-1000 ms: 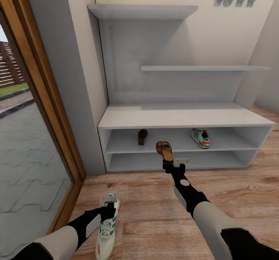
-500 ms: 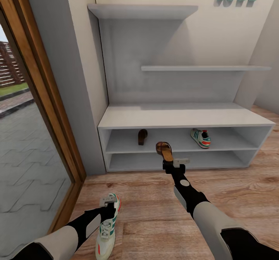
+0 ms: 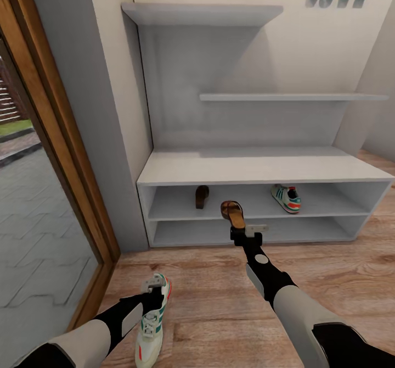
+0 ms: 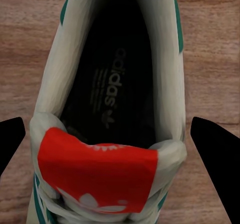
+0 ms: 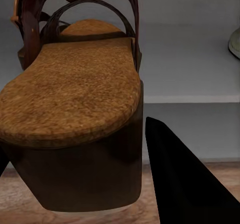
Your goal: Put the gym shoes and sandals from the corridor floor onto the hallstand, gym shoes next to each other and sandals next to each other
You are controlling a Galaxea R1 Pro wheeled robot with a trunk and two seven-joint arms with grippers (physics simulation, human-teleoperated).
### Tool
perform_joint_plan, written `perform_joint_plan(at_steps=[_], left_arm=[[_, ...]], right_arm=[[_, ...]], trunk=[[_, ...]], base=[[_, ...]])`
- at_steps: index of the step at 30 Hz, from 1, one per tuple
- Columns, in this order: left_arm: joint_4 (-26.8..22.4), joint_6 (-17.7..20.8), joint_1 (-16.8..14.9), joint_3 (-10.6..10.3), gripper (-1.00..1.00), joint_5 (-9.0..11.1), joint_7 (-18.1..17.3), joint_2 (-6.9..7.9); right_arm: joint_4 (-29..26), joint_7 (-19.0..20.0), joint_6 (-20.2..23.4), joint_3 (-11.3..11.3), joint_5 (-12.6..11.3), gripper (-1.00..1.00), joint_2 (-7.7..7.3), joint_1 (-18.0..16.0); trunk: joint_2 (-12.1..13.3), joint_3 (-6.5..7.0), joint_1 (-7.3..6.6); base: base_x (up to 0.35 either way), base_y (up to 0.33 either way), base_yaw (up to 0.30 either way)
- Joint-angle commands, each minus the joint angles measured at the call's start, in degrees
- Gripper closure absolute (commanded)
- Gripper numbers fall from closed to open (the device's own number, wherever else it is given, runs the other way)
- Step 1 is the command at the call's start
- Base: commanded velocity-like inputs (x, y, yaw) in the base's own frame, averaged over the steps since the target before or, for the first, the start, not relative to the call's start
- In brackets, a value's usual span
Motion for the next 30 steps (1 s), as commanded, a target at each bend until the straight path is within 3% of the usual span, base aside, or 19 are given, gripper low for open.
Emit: perform_joint_plan(at_steps=[1,30], left_arm=[[0.0,0.0,0.0,0.0,1.0,-0.02,0.02,0.0],[-0.09,-0.09,0.0,-0.03,1.0,-0.02,-0.06,0.0]], right_arm=[[0.0,0.1,-0.02,-0.01,-0.11,1.0,0.0,0.0],[0.0,0.1,-0.02,-0.01,-0.11,1.0,0.0,0.0]], trunk=[[0.0,0.0,0.0],[0.0,0.0,0.0]], base=[[0.021,0.0,0.0],[0.05,0.008,0.0]])
